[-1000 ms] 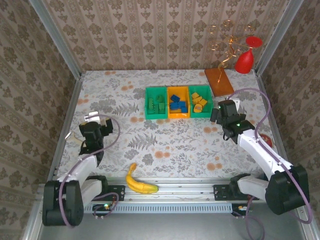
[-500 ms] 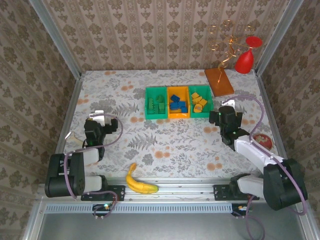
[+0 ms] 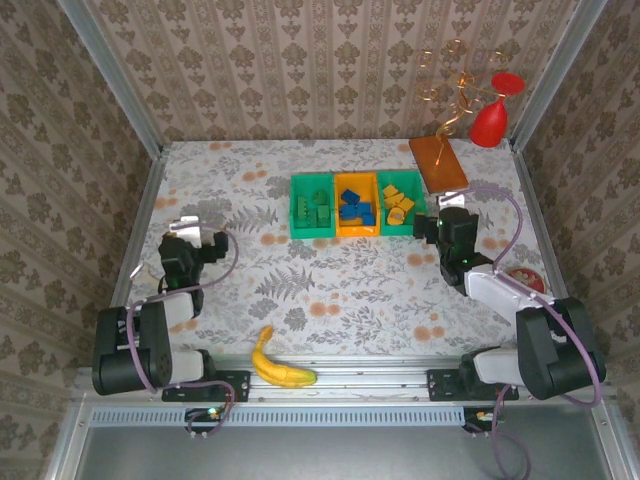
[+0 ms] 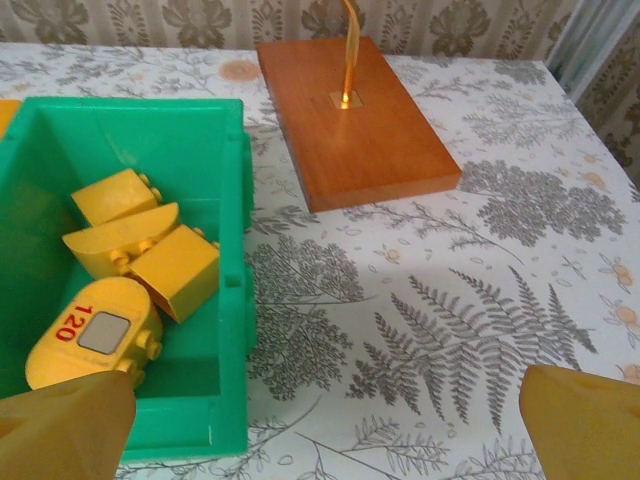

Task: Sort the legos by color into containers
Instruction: Reset both arms

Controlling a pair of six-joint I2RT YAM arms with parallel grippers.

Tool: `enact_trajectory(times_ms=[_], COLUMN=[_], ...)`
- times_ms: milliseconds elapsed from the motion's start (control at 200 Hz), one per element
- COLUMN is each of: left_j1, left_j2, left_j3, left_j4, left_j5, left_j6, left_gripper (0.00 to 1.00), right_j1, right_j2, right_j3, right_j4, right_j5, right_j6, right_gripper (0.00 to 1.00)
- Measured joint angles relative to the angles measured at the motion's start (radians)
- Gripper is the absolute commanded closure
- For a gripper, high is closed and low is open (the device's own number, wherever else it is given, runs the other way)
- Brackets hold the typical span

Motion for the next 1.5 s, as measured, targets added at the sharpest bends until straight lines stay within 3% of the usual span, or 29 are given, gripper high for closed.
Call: enact_trajectory(times_ms=[235, 550, 850, 1125, 1500], left_j1=[0.006, -0.015, -0.028, -0.028, -0.028], left_j2=[0.224, 0.243, 0.243, 0.243, 0.243], left_j3=[-0.006, 0.069, 0.069, 0.069, 0.069], left_j4=[0.202, 0.155, 0.117, 0.109, 0.110], left_j5=[0.100, 0.202, 0.145, 0.127, 0.125], left_j6=[0.000, 0.024, 0.027, 0.027, 0.027], left_gripper=[0.00, 0.00, 0.00, 0.00, 0.00], right_j1=[-0.020, -0.053, -0.111, -0.183, -0.185], right_j2=[0.007, 0.064, 0.201, 0.221, 0.221], right_j3=[-0.061, -0.135, -0.204, -0.163, -0.163], right_j4=[0.094, 0.269, 0.482, 0.467, 0.467], right_j5=[-0.064, -0.134, -0.176, -0.280, -0.338], right_j6=[-0.047, -0.085, -0.075, -0.034, -0.031], right_gripper=[0.00, 0.00, 0.00, 0.00, 0.00])
